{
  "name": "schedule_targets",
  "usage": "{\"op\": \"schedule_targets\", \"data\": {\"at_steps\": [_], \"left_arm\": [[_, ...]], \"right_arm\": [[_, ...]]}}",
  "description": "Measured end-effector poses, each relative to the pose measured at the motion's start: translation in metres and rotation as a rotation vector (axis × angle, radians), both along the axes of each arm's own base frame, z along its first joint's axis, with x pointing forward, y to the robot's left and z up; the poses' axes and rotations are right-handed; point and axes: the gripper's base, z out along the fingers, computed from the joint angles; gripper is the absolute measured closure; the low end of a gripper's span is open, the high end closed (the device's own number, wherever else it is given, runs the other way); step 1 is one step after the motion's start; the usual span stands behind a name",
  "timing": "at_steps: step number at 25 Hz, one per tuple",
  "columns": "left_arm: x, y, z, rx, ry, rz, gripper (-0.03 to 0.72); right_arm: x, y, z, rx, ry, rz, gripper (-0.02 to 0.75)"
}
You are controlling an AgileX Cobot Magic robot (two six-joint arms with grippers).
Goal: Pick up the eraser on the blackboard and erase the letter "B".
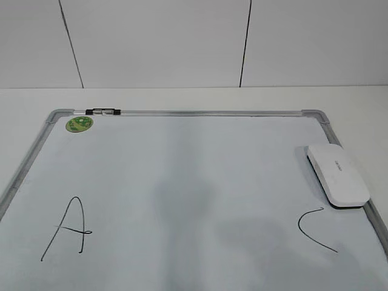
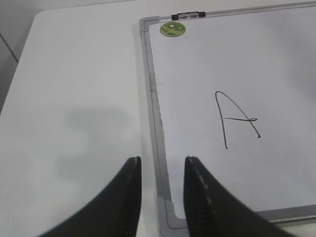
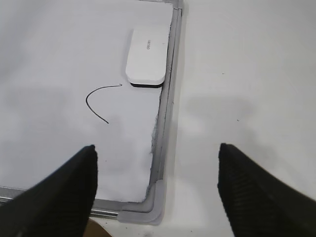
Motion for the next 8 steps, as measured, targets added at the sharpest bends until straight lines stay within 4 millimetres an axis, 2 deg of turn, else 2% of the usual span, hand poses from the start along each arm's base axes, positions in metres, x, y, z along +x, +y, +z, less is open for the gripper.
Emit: {"op": "schedule_targets", "data": {"at_steps": [8], "left_arm": [[0.0000, 0.0000, 0.0000, 0.000, 0.000, 0.000, 0.462]], "right_arm": [[0.0000, 0.0000, 0.0000, 0.000, 0.000, 0.000, 0.153]]}}
